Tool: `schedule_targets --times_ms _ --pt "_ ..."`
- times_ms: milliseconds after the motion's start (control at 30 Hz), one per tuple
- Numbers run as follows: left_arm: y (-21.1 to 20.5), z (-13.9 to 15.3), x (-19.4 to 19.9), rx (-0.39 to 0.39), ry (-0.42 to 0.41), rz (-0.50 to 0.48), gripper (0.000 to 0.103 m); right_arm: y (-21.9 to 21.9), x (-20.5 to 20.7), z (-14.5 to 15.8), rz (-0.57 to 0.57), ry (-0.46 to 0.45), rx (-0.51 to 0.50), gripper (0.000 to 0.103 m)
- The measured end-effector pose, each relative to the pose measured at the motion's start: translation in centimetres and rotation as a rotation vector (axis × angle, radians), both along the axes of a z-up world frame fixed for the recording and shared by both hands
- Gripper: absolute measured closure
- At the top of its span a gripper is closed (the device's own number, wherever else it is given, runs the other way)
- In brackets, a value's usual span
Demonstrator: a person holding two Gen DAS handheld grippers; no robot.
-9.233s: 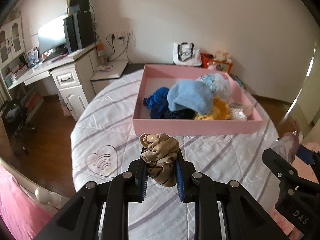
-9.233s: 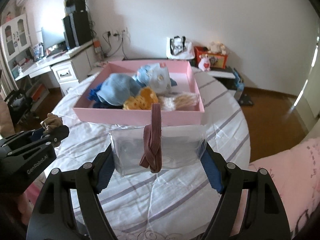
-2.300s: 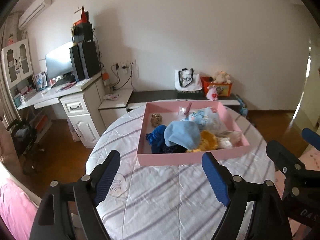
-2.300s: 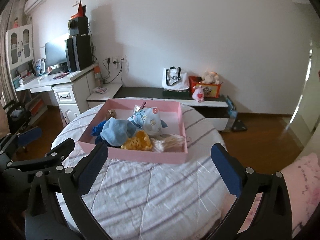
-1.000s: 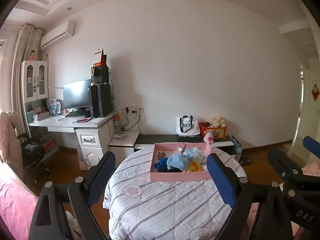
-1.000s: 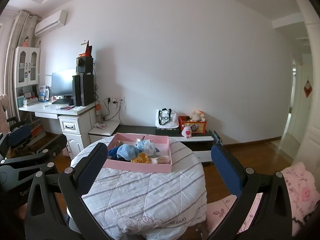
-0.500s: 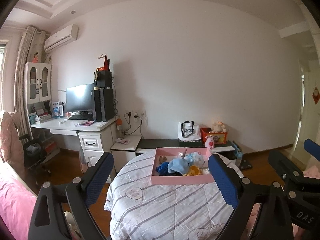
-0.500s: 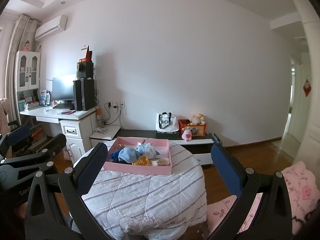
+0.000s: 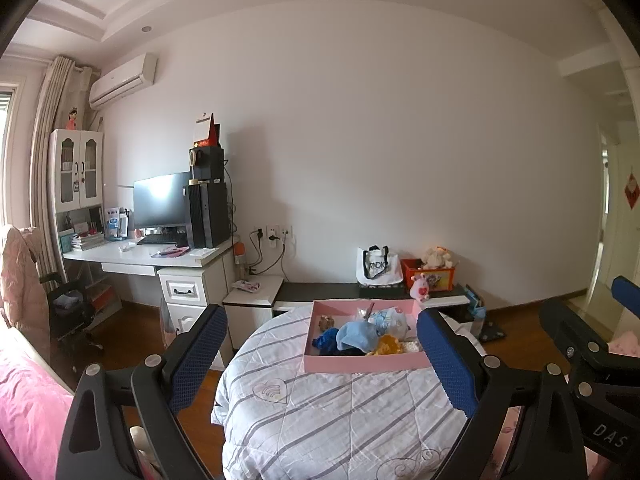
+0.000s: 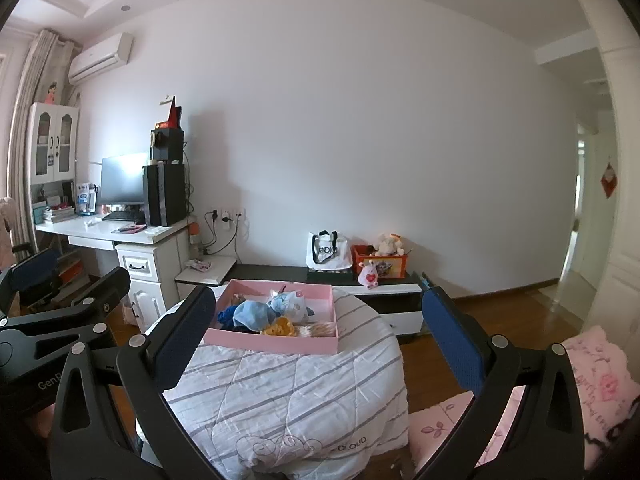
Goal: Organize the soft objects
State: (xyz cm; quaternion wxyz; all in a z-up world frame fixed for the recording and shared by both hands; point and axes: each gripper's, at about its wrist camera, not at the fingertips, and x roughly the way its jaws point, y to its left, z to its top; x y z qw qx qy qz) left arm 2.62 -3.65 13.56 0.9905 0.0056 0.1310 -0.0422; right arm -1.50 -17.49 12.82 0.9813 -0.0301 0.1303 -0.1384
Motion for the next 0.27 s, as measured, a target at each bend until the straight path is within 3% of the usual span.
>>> schedule_targets --times_ms 267 --pt "-0.13 -0.36 0.09 0.002 -0.005 -0.004 0.009 0.00 -0.07 0.04 -0.001 -0.001 0.001 0.000"
